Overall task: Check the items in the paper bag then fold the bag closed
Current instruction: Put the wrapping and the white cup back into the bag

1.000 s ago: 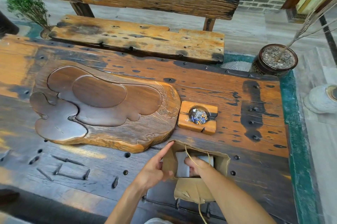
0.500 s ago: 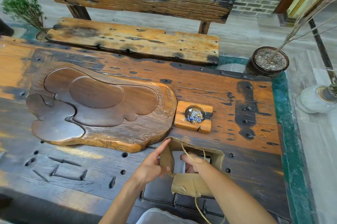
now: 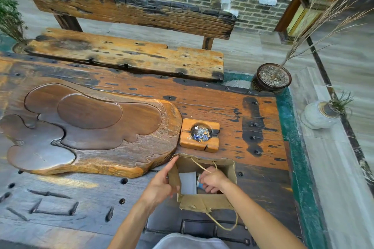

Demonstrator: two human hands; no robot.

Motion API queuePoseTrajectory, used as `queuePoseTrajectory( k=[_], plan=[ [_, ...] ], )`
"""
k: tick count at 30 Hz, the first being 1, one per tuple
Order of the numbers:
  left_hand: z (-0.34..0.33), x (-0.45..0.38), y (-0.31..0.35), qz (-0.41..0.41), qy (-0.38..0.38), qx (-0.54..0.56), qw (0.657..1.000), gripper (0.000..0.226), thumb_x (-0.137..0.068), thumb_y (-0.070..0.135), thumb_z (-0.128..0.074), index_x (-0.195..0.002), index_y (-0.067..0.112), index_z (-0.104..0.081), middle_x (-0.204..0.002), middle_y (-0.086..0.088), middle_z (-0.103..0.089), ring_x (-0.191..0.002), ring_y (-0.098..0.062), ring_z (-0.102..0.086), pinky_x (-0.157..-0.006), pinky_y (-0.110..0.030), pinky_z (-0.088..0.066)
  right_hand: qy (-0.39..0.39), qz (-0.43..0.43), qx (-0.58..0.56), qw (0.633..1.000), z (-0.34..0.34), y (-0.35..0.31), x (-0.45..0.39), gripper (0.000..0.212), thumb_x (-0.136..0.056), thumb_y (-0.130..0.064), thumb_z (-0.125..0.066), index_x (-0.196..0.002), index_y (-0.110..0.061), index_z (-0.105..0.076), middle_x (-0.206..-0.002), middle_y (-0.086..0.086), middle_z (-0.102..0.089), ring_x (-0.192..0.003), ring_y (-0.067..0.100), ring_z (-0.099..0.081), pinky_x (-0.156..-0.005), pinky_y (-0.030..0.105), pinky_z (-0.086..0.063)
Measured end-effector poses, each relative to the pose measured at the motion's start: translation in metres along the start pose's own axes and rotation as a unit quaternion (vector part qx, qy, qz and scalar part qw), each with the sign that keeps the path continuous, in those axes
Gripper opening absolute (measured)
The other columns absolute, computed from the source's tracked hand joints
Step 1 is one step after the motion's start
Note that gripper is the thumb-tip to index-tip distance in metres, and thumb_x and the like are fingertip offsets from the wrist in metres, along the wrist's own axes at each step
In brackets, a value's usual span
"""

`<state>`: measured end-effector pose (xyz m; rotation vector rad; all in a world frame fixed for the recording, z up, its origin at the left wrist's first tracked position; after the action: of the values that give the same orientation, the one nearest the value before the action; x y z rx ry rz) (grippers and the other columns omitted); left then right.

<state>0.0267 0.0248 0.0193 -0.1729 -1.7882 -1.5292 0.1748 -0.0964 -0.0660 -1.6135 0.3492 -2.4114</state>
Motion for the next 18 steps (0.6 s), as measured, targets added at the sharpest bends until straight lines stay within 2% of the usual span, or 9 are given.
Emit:
queuePoseTrajectory(
  k=[2,4,5,7,9,11,13,15,18],
  plan=[
    [-0.001,-0.003,-0.001,-0.002,-0.001,0.000,1.000,0.092,-0.083,-0.024,-0.054,-0.149,0.037,-0.035,-0.056,0.007,-0.057,-0.054,-0.006,-0.054,-0.045,-0.019,-0.042,0.023,0.034,0.074,0.996,0.008,-0.001,-0.001,0.023,-0.093,-0.004,-0.055,-0.099,-0.020,-0.071,-0.113,0.009,-0.067,-0.095,0.022,-0.068,-0.063,0.022,-0.052],
    [-0.003,-0.004,-0.001,-0.001,0.000,-0.007,1.000,0.093,-0.082,-0.024,-0.054,-0.150,0.037,-0.034,-0.062,0.001,-0.058,-0.053,-0.006,-0.055,-0.044,-0.020,-0.043,0.028,0.055,0.159,0.985,0.009,-0.004,-0.001,0.034,-0.093,0.002,-0.052,-0.110,-0.019,-0.073,-0.124,0.008,-0.059,-0.117,0.024,-0.061,-0.084,0.023,-0.051],
    [-0.004,-0.005,0.000,-0.001,-0.003,-0.009,1.000,0.094,-0.082,-0.024,-0.054,-0.150,0.038,-0.034,-0.065,-0.002,-0.058,-0.054,-0.007,-0.055,-0.044,-0.020,-0.043,0.030,0.066,0.183,0.980,0.008,-0.005,-0.003,0.037,-0.093,0.002,-0.051,-0.115,-0.018,-0.072,-0.130,0.009,-0.057,-0.121,0.025,-0.058,-0.094,0.024,-0.048],
    [-0.006,-0.005,0.001,0.002,-0.010,-0.010,1.000,0.094,-0.082,-0.023,-0.055,-0.150,0.038,-0.033,-0.074,-0.009,-0.059,-0.060,-0.011,-0.055,-0.044,-0.020,-0.043,0.022,0.085,0.219,0.972,0.004,-0.007,-0.004,0.039,-0.093,0.004,-0.053,-0.120,-0.018,-0.070,-0.132,0.010,-0.059,-0.122,0.026,-0.058,-0.102,0.028,-0.045],
    [-0.007,-0.007,0.002,0.008,-0.012,-0.019,1.000,0.094,-0.082,-0.021,-0.057,-0.150,0.039,-0.032,-0.086,-0.013,-0.062,-0.069,-0.019,-0.052,-0.045,-0.020,-0.043,0.019,0.099,0.244,0.964,0.001,-0.009,-0.005,0.047,-0.090,0.008,-0.054,-0.125,-0.020,-0.067,-0.134,0.010,-0.058,-0.122,0.028,-0.058,-0.104,0.032,-0.045],
    [-0.008,-0.009,0.000,0.010,-0.011,-0.019,1.000,0.094,-0.082,-0.022,-0.057,-0.149,0.039,-0.032,-0.088,-0.009,-0.067,-0.070,-0.020,-0.052,-0.044,-0.020,-0.043,0.015,0.093,0.250,0.964,0.002,-0.006,-0.011,0.053,-0.089,0.006,-0.056,-0.132,-0.025,-0.062,-0.134,0.011,-0.057,-0.122,0.032,-0.057,-0.101,0.035,-0.046],
    [-0.008,-0.011,-0.002,0.010,-0.011,-0.009,1.000,0.096,-0.080,-0.024,-0.054,-0.148,0.039,-0.033,-0.074,0.005,-0.071,-0.069,-0.021,-0.051,-0.043,-0.020,-0.041,0.004,0.080,0.278,0.957,0.001,-0.001,-0.017,0.051,-0.090,-0.002,-0.059,-0.135,-0.025,-0.060,-0.133,0.012,-0.058,-0.121,0.034,-0.057,-0.100,0.037,-0.046],
    [-0.006,-0.012,-0.006,0.012,-0.011,0.001,1.000,0.098,-0.078,-0.027,-0.051,-0.147,0.040,-0.035,-0.063,0.013,-0.071,-0.070,-0.024,-0.050,-0.042,-0.020,-0.040,-0.007,0.073,0.268,0.961,0.000,-0.002,-0.021,0.039,-0.089,-0.022,-0.061,-0.128,-0.017,-0.064,-0.131,0.014,-0.061,-0.122,0.034,-0.057,-0.105,0.040,-0.046],
    [-0.005,-0.013,-0.009,0.011,-0.006,-0.003,1.000,0.098,-0.078,-0.026,-0.053,-0.147,0.041,-0.036,-0.061,0.015,-0.069,-0.064,-0.016,-0.053,-0.044,-0.021,-0.041,0.022,0.107,0.359,0.927,0.003,-0.014,-0.019,0.041,-0.087,-0.048,-0.062,-0.112,-0.016,-0.068,-0.113,0.009,-0.063,-0.105,0.024,-0.059,-0.088,0.032,-0.047]
  ],
)
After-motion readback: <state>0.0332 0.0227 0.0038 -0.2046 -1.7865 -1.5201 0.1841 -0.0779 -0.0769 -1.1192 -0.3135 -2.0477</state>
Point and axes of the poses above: each hand's wrist, its own x-axis away from the middle knuckle, its own z-axis out of the back of the hand, y = z × x, the point moved 8 cm from there along -x, towards the middle knuckle
